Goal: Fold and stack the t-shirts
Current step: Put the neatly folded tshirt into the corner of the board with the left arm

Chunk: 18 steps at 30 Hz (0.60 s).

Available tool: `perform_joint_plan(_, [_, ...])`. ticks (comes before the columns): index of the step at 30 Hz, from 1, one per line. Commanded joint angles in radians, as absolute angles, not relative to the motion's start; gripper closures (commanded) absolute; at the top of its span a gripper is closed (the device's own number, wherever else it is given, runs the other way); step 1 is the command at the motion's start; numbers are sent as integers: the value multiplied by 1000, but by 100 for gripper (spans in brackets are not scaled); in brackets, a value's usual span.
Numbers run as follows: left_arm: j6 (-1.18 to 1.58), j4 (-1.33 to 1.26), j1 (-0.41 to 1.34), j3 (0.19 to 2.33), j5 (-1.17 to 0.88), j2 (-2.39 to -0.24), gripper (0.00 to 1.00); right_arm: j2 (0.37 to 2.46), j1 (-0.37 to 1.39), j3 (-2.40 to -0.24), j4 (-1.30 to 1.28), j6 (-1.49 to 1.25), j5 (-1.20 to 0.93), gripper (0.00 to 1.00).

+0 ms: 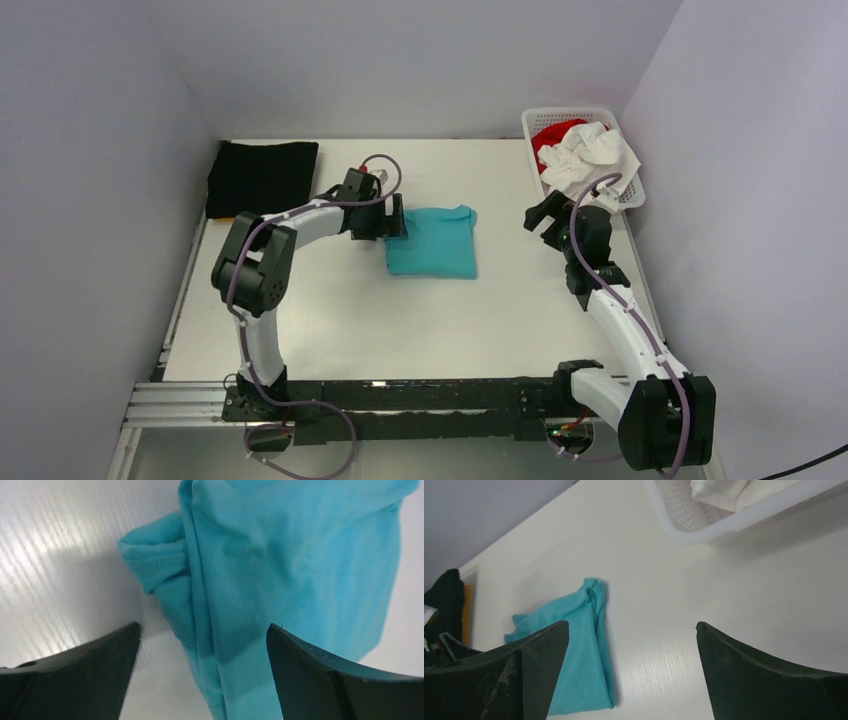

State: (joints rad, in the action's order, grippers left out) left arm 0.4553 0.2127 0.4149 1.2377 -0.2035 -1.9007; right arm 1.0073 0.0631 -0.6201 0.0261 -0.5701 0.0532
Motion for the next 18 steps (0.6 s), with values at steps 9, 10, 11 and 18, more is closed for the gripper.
perform_joint_plan(9, [307,298,531,1466,-119,-2087,4,1053,62,-658,-20,-506,130,0])
perform_joint_plan(10, [295,321,543,1486,-86,-2102,7,1048,62,-655,-23,-505,138,0])
perform_joint_plan(11, [283,341,556,1506,-62,-2118,11,1044,63,-652,-22,-505,141,0])
perform_joint_plan(18, [250,436,620,1604,56,-2220,49,1026,62,-643,-20,-502,150,0])
